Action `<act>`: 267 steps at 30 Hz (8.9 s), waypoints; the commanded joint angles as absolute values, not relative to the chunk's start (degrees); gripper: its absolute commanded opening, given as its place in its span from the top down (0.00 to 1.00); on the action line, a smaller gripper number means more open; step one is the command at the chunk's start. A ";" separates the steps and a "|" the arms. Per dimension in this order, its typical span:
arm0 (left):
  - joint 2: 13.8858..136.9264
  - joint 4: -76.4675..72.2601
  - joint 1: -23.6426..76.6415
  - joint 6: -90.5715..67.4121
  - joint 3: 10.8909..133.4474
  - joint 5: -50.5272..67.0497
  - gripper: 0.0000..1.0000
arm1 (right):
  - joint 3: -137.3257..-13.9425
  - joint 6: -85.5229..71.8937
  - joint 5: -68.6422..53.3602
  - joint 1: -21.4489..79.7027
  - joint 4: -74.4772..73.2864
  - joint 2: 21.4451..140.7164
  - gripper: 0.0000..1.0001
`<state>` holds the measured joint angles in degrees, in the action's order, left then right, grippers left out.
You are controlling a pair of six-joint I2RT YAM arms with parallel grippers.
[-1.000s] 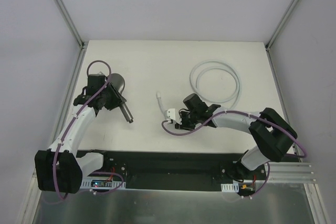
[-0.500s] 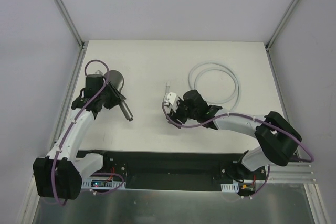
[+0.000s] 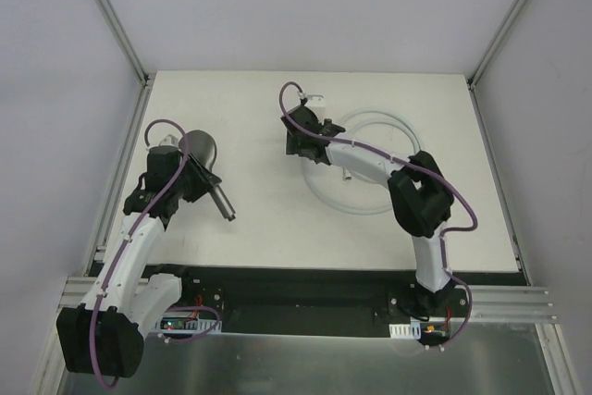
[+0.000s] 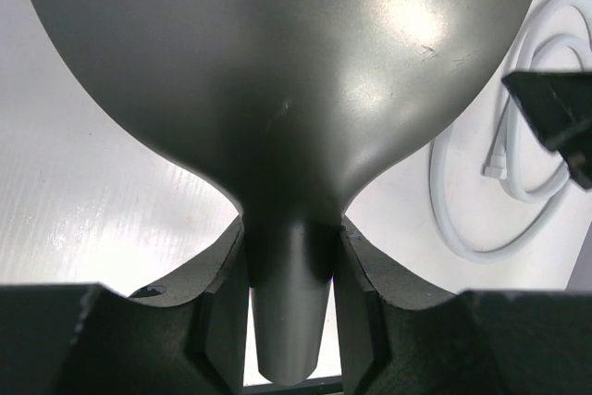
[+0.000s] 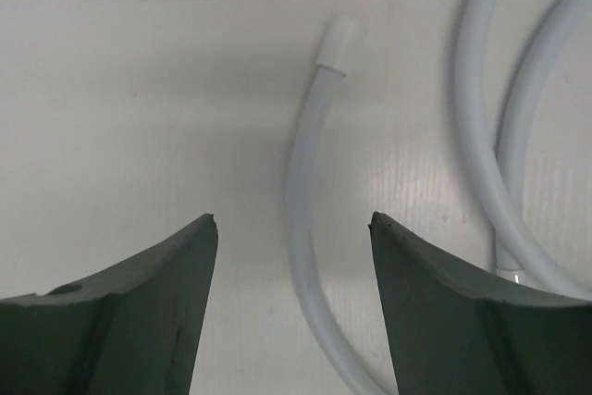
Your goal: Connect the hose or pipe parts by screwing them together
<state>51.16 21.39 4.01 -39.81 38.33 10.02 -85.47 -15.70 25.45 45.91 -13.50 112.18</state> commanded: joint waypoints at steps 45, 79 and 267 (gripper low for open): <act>47.64 15.82 3.52 -40.52 37.53 11.60 1.00 | -147.40 -18.74 20.49 37.53 -48.80 151.70 0.91; 47.46 -38.03 3.52 -59.94 30.33 34.72 1.00 | -39.02 40.61 -7.48 55.09 35.41 75.59 0.99; 76.03 -96.33 14.41 -62.14 26.63 62.75 1.00 | -45.97 -26.89 -53.00 35.07 85.33 91.31 0.99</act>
